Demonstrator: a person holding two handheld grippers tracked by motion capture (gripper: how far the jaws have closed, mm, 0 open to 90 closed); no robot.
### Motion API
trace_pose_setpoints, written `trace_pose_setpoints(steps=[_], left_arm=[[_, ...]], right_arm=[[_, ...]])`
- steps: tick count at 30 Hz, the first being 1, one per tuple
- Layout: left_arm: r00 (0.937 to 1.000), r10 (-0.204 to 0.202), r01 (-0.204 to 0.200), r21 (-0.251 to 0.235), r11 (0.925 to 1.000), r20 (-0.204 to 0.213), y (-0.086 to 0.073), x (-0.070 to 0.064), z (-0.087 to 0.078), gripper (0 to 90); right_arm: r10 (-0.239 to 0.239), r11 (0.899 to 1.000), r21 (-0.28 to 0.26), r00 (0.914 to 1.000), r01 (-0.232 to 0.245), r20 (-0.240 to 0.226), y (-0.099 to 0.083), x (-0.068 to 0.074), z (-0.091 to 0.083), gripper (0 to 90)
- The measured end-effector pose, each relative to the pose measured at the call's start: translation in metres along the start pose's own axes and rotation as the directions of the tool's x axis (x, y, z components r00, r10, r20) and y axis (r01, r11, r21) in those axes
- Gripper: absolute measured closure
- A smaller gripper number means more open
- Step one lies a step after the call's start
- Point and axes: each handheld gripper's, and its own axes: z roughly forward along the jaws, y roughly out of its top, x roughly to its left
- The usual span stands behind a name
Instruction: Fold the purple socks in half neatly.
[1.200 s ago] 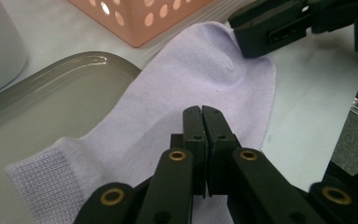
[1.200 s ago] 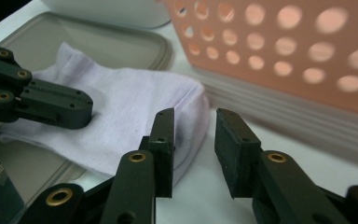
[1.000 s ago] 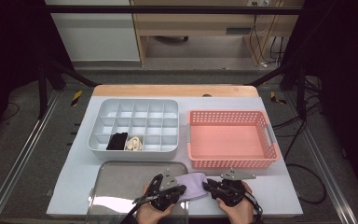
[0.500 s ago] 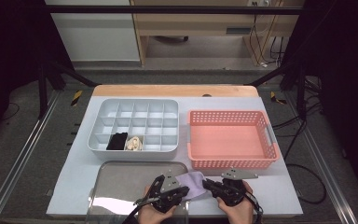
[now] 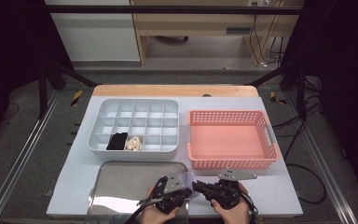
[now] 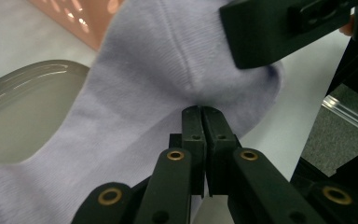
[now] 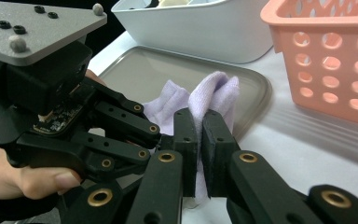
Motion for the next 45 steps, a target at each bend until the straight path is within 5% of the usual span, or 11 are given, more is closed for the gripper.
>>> trace_pose_setpoints(steps=[9, 16, 20, 34, 45], left_arm=[[0.9951, -0.064, 0.059, -0.072, 0.9957, -0.075, -0.008, 0.033, -0.056, 87.5], [0.9772, -0.117, 0.107, -0.065, 0.9921, -0.177, -0.036, 0.061, -0.086, 88.1], [0.9732, -0.122, 0.117, -0.035, 0.9925, -0.195, -0.046, 0.066, -0.085, 89.3], [0.9804, -0.109, 0.109, -0.008, 0.994, -0.164, -0.053, 0.059, -0.075, 89.4], [0.9793, -0.111, 0.112, -0.005, 0.9937, -0.169, -0.054, 0.06, -0.074, 89.4]], right_arm=[[-0.019, 1.0, 0.001, 0.9993, 0.019, 0.031, 0.003, 0.0, -0.004, 85.7], [-0.035, 0.999, 0.006, 0.9989, 0.035, 0.032, 0.007, 0.003, -0.001, 85.6], [-0.045, 0.999, 0.012, 0.9987, 0.044, 0.024, 0.01, 0.007, 0.005, 85.6], [-0.128, 0.986, 0.101, 0.9903, 0.133, -0.055, 0.023, 0.04, 0.049, 85.7], [-0.207, 0.946, 0.245, 0.9772, 0.212, -0.046, 0.009, 0.057, 0.093, 85.1]])
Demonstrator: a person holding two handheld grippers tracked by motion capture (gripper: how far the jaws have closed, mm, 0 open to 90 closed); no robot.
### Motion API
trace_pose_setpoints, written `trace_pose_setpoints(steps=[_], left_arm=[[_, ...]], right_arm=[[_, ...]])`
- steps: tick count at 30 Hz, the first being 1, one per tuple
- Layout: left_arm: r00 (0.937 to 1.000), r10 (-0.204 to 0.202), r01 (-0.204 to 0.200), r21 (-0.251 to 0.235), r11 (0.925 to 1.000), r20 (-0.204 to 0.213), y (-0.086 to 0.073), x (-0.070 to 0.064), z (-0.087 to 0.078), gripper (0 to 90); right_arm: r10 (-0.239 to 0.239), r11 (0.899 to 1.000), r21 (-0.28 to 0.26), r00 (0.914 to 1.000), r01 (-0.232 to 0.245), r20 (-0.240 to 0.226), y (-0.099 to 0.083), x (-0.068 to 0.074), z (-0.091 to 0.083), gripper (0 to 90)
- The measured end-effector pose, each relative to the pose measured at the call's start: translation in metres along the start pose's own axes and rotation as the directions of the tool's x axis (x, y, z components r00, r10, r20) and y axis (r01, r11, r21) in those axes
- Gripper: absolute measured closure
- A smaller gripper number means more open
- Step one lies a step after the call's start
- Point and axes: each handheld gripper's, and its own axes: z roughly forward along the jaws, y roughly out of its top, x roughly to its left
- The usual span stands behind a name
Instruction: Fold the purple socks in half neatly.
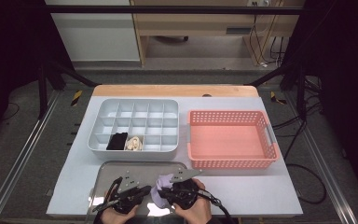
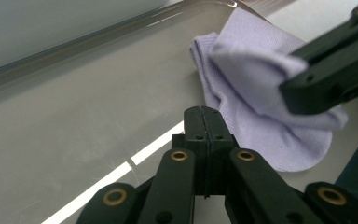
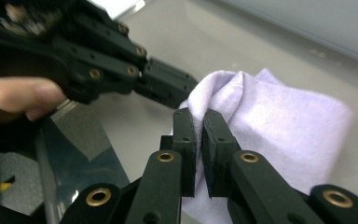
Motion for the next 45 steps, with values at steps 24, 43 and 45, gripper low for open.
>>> trace_pose_setpoints(steps=[24, 43, 45], left_arm=[[0.9986, 0.02, -0.016, -0.09, 0.9958, 0.048, 0.034, -0.009, -0.013, 89.3], [0.9973, 0.049, -0.05, 0.017, 0.9986, 0.055, 0.015, -0.023, 0.013, 89.0], [0.9977, 0.047, -0.048, 0.011, 0.9988, 0.049, 0.018, -0.022, 0.016, 89.1]], right_arm=[[0.036, 0.995, -0.098, 0.9957, -0.028, 0.085, -0.009, -0.027, -0.047, 68.1], [0.083, 0.996, -0.041, 0.9916, -0.08, 0.099, -0.032, -0.035, -0.023, 72.6], [0.082, 0.996, -0.043, 0.9924, -0.079, 0.092, -0.032, -0.035, -0.022, 82.8]])
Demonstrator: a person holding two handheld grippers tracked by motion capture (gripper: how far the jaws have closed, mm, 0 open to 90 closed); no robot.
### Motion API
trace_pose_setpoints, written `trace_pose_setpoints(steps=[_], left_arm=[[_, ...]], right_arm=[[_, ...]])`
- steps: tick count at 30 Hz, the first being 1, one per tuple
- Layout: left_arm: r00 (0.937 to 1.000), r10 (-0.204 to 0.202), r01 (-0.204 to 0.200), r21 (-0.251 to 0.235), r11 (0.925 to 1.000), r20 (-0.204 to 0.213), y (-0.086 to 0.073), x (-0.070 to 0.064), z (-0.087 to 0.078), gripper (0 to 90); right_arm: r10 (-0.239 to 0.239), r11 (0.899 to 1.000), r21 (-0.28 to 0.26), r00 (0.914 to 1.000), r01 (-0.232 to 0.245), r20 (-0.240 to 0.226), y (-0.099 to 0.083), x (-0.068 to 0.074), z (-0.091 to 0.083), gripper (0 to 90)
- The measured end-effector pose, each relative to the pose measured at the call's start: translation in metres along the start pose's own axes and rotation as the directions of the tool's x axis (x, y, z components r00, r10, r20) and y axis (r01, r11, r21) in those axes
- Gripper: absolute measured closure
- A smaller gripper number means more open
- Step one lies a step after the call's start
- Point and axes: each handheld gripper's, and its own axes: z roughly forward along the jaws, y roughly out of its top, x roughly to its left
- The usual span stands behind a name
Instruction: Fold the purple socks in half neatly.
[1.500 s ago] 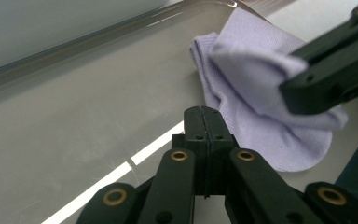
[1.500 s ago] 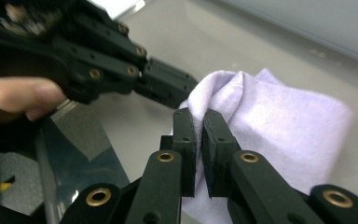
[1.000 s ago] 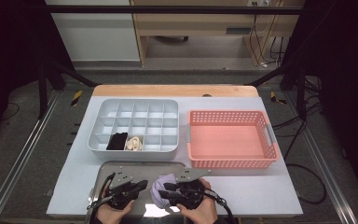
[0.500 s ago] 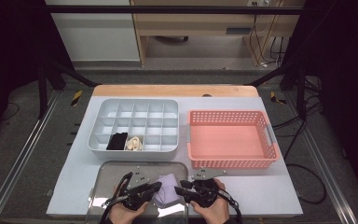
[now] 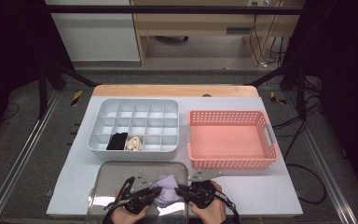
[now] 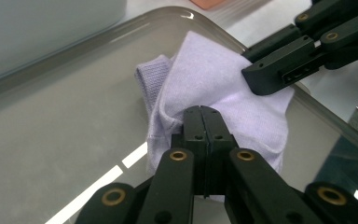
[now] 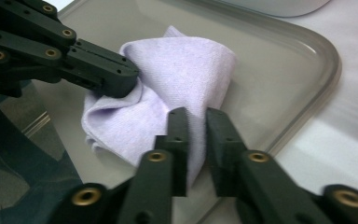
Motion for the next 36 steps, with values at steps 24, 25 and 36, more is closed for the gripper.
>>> trace_pose_setpoints(steps=[24, 25, 36], left_arm=[[0.998, -0.063, 0.062, -0.053, 0.9967, -0.01, 0.019, -0.004, 0.014, 89.4], [0.9977, -0.068, 0.068, -0.06, 0.9959, -0.006, 0.018, -0.004, 0.01, 89.4], [0.998, -0.063, 0.063, -0.029, 0.9976, -0.005, 0.01, -0.006, 0.016, 89.5]], right_arm=[[0.009, 0.996, -0.09, 0.9994, -0.012, -0.034, 0.011, 0.001, -0.017, 85.3], [0.017, 0.995, -0.093, 0.9993, -0.02, -0.035, 0.011, 0.001, -0.018, 85.4], [-0.012, 0.994, -0.113, 0.9982, 0.005, -0.06, 0.013, 0.006, -0.017, 85.5]])
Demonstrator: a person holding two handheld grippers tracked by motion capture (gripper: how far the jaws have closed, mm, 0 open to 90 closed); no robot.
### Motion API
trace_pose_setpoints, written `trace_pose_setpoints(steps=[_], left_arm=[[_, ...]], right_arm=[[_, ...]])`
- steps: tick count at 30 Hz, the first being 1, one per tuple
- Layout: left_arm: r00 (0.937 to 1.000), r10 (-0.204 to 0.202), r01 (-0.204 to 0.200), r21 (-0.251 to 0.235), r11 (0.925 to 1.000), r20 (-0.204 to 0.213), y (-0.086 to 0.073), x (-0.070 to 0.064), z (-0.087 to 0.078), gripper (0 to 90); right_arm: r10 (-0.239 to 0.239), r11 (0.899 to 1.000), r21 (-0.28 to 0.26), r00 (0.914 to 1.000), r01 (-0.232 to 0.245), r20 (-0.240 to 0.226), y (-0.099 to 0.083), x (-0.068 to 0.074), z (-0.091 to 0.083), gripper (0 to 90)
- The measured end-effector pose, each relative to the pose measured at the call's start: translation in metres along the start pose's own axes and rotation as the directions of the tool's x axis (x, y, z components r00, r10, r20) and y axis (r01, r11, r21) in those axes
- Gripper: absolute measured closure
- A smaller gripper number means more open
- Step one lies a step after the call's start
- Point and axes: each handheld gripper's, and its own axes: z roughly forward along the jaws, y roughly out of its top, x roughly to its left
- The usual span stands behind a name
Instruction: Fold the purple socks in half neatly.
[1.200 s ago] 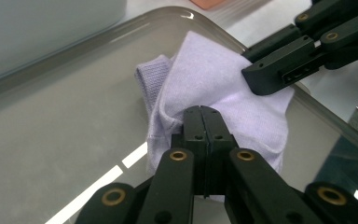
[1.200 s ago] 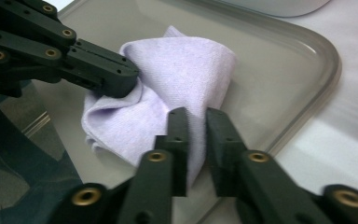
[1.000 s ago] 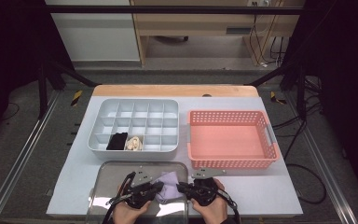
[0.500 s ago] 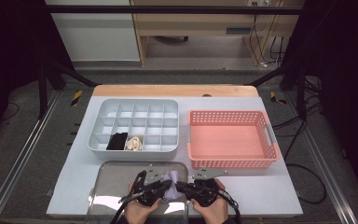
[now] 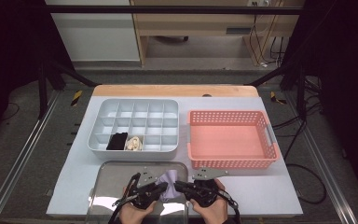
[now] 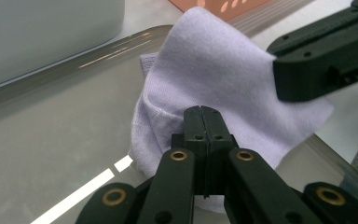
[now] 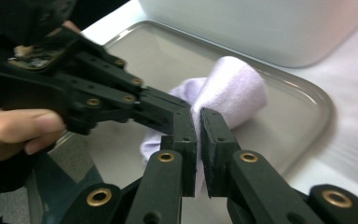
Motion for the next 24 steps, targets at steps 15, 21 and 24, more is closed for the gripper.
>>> trace_pose_setpoints(steps=[15, 21, 24], left_arm=[[0.9985, -0.044, 0.042, -0.067, 0.9969, -0.033, 0.001, 0.027, -0.033, 89.5], [0.9971, -0.048, 0.047, -0.019, 0.9987, -0.059, -0.014, 0.04, -0.035, 89.5], [0.9984, -0.031, 0.032, 0.014, 0.9994, -0.047, -0.019, 0.039, -0.029, 89.5]], right_arm=[[0.014, 1.0, 0.009, 0.9999, -0.014, 0.003, 0.001, -0.004, 0.002, 85.1], [0.013, 1.0, 0.007, 0.9999, -0.013, 0.008, 0.001, -0.005, 0.002, 85.0], [0.012, 1.0, 0.011, 0.9999, -0.012, 0.005, 0.002, -0.004, 0.004, 85.0]])
